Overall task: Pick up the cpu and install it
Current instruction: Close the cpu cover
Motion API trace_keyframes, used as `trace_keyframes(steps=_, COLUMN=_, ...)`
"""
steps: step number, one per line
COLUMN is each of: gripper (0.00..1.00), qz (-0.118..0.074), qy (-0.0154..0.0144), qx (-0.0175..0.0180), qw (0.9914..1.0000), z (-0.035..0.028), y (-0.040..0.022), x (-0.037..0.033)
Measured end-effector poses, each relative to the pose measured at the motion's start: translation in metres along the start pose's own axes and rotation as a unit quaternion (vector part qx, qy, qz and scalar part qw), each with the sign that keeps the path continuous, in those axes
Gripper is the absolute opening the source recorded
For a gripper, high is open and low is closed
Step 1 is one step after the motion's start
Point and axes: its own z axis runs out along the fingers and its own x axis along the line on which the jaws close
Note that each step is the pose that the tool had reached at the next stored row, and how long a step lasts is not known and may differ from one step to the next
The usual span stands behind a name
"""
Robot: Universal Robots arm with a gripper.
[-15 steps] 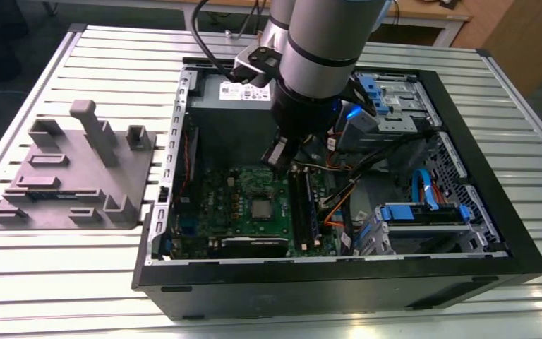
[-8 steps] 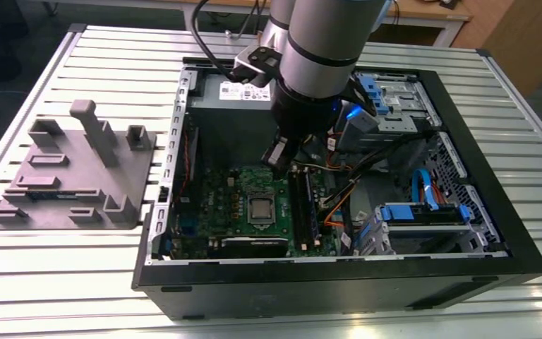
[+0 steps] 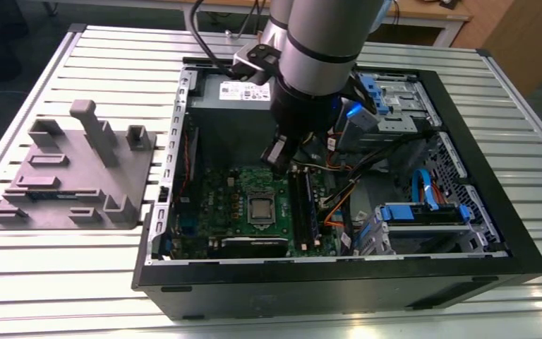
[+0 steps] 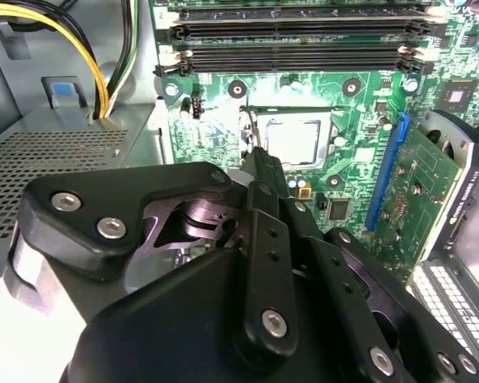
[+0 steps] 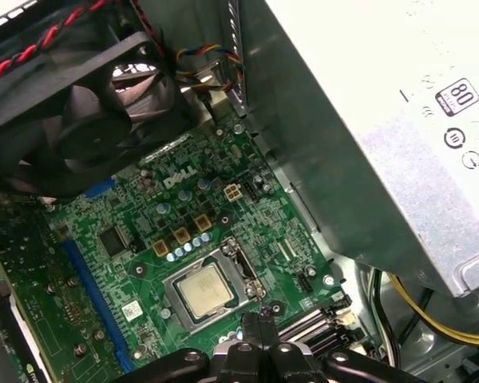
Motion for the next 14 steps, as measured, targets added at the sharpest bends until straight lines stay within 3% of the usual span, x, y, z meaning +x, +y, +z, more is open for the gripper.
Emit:
trace_keyframes(steps=6, gripper=0.1, qz=-0.001, qy=0.0004, qx=0.0002, qw=1.0, z=0.0001, y=-0.0042, x=0.0111)
trace_keyframes(steps=14, gripper=0.1, qz=-0.002, qy=0.0004, qx=0.0002, qw=1.0, z=0.0002, y=-0.0059, x=0.0166)
